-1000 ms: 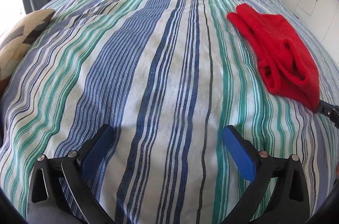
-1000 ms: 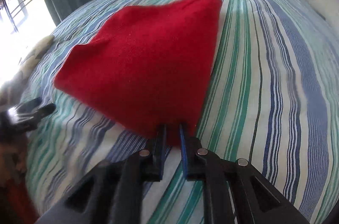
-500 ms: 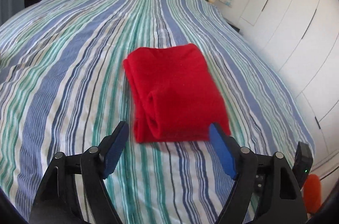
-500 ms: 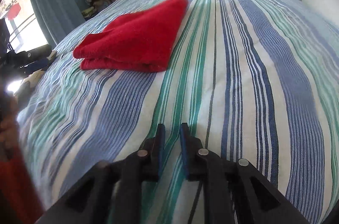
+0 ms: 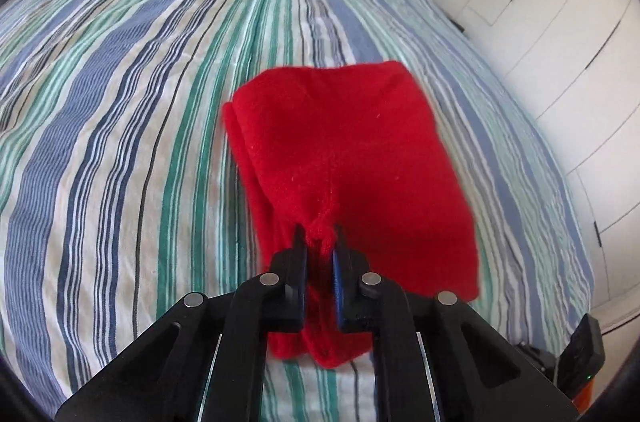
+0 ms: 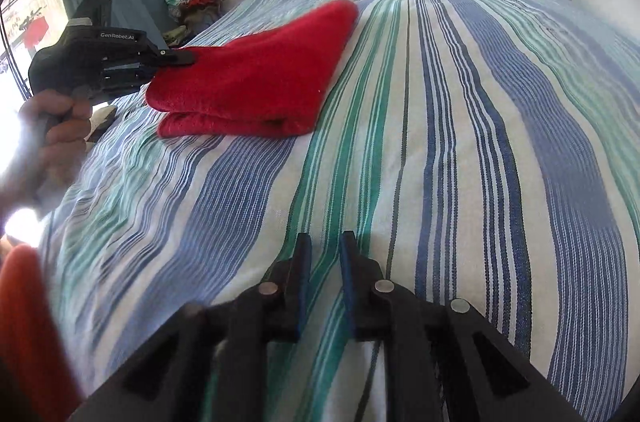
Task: Fold small clothes
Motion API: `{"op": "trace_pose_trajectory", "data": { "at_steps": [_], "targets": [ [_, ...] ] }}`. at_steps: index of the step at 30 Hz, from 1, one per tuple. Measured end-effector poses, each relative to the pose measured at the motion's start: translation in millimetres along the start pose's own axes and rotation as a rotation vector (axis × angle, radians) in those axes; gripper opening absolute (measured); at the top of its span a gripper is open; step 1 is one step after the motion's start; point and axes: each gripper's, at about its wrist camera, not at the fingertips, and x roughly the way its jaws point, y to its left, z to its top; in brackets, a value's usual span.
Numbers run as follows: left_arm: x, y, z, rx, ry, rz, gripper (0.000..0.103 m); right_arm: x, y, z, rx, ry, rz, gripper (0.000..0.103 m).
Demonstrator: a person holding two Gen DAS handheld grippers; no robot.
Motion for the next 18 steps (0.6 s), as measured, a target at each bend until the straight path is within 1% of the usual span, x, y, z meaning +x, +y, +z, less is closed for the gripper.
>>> {"op": "trace_pose_trajectory", "data": {
  "at_steps": [1, 2, 3, 4, 5, 6, 7, 8, 9, 10, 11, 14, 15, 16, 18],
  "targets": [
    [7.0, 6.9, -3.7, -0.008, 0.033, -0.003, 0.016, 0.2, 0.0, -0.2, -0.001, -0.002, 0.000, 0.016],
    [5.9, 10.8, -4.7, -0.016, 0.031, -0.021, 0.016, 0.6, 0.0, -0.1, -0.002, -0.003, 0.000, 0.016],
    [0.0, 13.3, -4.2, -0.029, 0.018, -0.046, 0.025, 1.2, 0.4, -0.3, -0.004, -0.002, -0.002, 0.016],
    [-7.6, 14.8, -2.6, -0.043, 0.004, -0.064, 0.051, 1.3, 0.7, -0.1, -0.004, -0.002, -0.003, 0.016],
    [-17.2, 17.0, 0.1, -0.053, -0.026, -0.086, 0.065, 0.6, 0.9, -0.2, -0.004, -0.003, -0.003, 0.016],
    [-28.6, 19.8, 3.0, -0.061, -0.075, -0.114, 0.080, 0.2, 1.0, -0.5, -0.003, -0.004, -0.002, 0.016],
    [-38.1, 22.7, 7.2, -0.071, -0.125, -0.137, 0.084, 0.1, 0.9, -0.8, -0.003, -0.004, -0.002, 0.016],
    [-42.5, 26.5, 14.0, -0.090, -0.150, -0.148, 0.084, 0.2, 0.9, -1.0, -0.003, -0.004, -0.001, 0.016],
    [-40.4, 31.5, 23.7, -0.121, -0.146, -0.145, 0.082, 0.5, 0.3, -1.2, -0.002, -0.005, 0.001, 0.016],
    [-35.1, 36.2, 32.8, -0.149, -0.129, -0.140, 0.073, 0.7, 0.0, -1.2, -0.001, -0.005, 0.003, 0.016],
    [-27.0, 39.9, 40.8, -0.166, -0.103, -0.130, 0.068, 0.7, -0.4, -1.4, 0.000, -0.006, 0.005, 0.016],
    [8.6, 42.3, 54.4, -0.181, -0.001, -0.065, 0.046, 2.0, -1.7, -0.6, 0.003, -0.004, 0.010, 0.016],
    [19.1, 39.3, 56.6, -0.175, 0.025, -0.064, 0.023, 2.5, -1.9, -0.1, 0.003, -0.004, 0.010, 0.016],
    [24.9, 33.4, 57.2, -0.152, 0.036, -0.071, 0.007, 2.8, -1.8, 0.2, 0.002, -0.003, 0.009, 0.016],
    [19.5, 17.9, 57.3, -0.051, -0.016, -0.022, 0.005, 3.1, -1.5, 0.4, 0.001, -0.003, 0.008, 0.016]
  ]
}}
